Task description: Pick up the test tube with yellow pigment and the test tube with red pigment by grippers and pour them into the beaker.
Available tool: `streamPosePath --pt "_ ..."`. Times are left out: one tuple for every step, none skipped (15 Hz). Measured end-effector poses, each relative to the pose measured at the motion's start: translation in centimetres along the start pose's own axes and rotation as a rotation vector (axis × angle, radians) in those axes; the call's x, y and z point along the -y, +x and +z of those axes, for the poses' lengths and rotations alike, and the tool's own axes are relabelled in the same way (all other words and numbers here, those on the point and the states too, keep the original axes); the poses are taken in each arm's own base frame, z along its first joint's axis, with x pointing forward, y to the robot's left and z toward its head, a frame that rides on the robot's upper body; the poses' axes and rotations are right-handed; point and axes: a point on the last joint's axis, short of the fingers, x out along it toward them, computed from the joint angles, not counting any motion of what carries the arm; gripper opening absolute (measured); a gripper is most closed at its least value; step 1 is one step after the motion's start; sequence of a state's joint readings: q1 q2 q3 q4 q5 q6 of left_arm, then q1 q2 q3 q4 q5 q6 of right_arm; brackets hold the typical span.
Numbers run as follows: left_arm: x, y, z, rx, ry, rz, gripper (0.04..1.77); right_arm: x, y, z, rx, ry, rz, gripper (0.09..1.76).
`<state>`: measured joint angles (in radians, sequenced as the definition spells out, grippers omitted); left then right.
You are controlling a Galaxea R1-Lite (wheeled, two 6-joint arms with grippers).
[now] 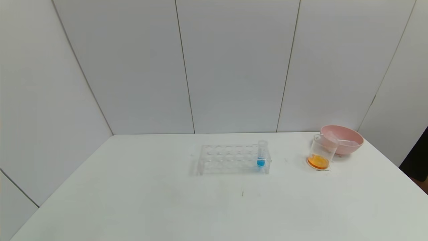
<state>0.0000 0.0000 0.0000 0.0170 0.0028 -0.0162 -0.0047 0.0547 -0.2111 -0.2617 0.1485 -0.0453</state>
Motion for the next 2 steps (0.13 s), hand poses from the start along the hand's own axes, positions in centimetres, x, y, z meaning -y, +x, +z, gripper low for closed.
streamPosePath --pt "0.0 0.0 0.0 0.0 0.0 0.0 1.72 0.0 -0.2 -1.5 -0.021 -0.012 -0.031 1.7" --pt "0.0 0.0 0.0 0.0 0.0 0.0 1.72 0.0 -0.3 -2.8 -0.046 -0.018 -0.048 1.7"
